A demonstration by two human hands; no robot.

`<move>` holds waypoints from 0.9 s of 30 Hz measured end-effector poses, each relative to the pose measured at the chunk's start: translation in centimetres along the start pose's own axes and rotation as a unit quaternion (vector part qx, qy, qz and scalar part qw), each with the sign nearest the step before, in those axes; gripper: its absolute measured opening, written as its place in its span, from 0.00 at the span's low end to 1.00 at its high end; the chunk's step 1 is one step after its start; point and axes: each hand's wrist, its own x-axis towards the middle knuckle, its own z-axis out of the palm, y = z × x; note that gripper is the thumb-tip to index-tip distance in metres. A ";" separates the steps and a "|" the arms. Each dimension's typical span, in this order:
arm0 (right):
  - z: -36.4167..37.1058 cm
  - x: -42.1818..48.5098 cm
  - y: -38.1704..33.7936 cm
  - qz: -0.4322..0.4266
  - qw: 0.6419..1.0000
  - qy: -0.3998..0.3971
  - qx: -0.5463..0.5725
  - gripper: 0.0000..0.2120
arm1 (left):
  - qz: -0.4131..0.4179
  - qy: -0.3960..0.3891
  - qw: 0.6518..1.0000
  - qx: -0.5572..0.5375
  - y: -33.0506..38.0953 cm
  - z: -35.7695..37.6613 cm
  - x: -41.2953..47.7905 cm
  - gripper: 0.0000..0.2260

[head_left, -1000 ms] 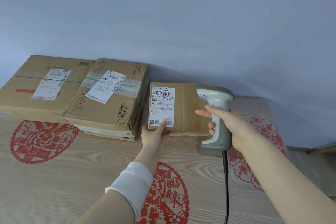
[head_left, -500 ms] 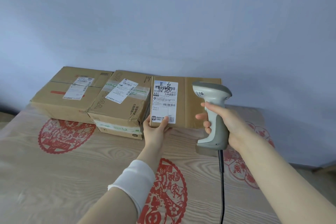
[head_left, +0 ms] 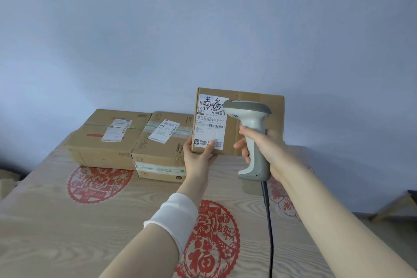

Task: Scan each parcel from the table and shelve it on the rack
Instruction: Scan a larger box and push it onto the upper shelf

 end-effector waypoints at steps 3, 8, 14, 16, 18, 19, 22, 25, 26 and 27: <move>0.5 -2.0 -0.8 -0.025 1.000 0.014 -0.004 0.11 | 0.011 -0.009 1.000 -0.006 1.2 0.2 -1.3 0.25; 0.1 -4.5 -3.0 -0.070 0.997 0.030 -0.009 0.09 | 0.047 -0.011 0.999 0.004 2.6 1.2 -3.1 0.25; -0.1 -6.8 -4.5 -0.098 0.995 0.025 -0.006 0.11 | 0.065 -0.015 0.998 -0.008 4.0 2.8 -4.6 0.26; 0.0 -7.4 -4.7 -0.105 0.994 0.028 -0.002 0.12 | 0.065 -0.023 0.997 -0.025 4.2 3.2 -5.1 0.26; 0.0 -7.9 -5.0 -0.108 0.994 0.031 -0.010 0.14 | 0.065 -0.026 0.997 -0.037 4.4 3.5 -5.4 0.26; -0.1 -8.1 -5.1 -0.109 0.993 0.035 -0.014 0.15 | 0.064 -0.024 0.997 -0.039 4.5 3.6 -5.4 0.26; -0.2 -8.3 -5.4 -0.112 0.993 0.043 -0.018 0.14 | 0.066 -0.028 0.997 -0.035 4.8 3.6 -5.5 0.26; -0.1 -8.6 -5.5 -0.113 0.992 0.044 -0.020 0.13 | 0.065 -0.039 0.996 -0.038 5.0 3.3 -5.3 0.27; -0.1 -8.7 -5.5 -0.111 0.993 0.044 -0.021 0.13 | 0.066 -0.041 0.996 -0.035 5.0 3.2 -5.3 0.27; 0.0 -8.8 -5.5 -0.109 0.993 0.042 -0.021 0.14 | 0.067 -0.041 0.996 -0.034 5.1 3.1 -5.2 0.27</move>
